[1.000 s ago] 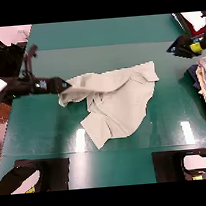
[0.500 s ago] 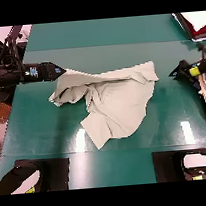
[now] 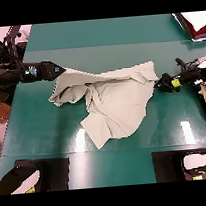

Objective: Fold the shirts.

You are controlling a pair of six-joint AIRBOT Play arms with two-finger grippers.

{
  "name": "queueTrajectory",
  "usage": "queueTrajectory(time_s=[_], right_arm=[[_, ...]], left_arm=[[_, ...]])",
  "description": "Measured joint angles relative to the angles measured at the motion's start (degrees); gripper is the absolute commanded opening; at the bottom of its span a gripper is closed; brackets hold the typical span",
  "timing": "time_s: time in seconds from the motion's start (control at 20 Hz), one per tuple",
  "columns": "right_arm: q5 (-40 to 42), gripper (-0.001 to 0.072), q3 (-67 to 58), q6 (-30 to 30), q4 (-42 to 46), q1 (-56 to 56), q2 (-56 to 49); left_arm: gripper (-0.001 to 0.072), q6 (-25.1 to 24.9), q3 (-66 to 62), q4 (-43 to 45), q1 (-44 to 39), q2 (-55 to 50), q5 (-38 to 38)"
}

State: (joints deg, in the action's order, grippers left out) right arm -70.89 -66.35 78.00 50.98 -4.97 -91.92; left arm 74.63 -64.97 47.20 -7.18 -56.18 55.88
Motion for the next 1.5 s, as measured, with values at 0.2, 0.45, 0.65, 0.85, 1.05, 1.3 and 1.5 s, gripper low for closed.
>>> queueTrajectory(time_s=[0.2,0.45,0.65,0.85,1.05,1.3,1.5], right_arm=[[-4.0,0.0354,0.3,-1.0,0.4,2.3,0.0],[-6.4,0.0354,0.4,0.1,5.7,4.9,2.0],[-5.6,0.0354,0.5,1.2,7.4,8.9,2.3],[-2.6,0.0168,0.5,2.5,7.9,13.2,0.9],[0.2,0.0015,-0.2,2.9,8.6,14.9,0.2],[0.9,0.0015,-6.6,3.1,9.2,11.8,7.1],[2.1,0.0014,-17.6,3.1,9.1,6.7,18.3]], left_arm=[[0.0029,0.0,0.0,0.1,0.0,0.0,0.7],[0.0029,0.0,0.0,0.4,0.0,0.0,1.5],[0.0029,0.0,0.0,0.5,0.0,0.0,1.6],[0.0029,0.0,0.0,0.5,0.0,0.0,2.4],[0.0029,0.0,-0.2,0.6,0.0,0.0,3.1],[0.0029,1.6,-7.7,0.5,2.9,0.0,2.4],[0.0028,2.5,-24.2,0.4,6.9,0.1,1.6]])
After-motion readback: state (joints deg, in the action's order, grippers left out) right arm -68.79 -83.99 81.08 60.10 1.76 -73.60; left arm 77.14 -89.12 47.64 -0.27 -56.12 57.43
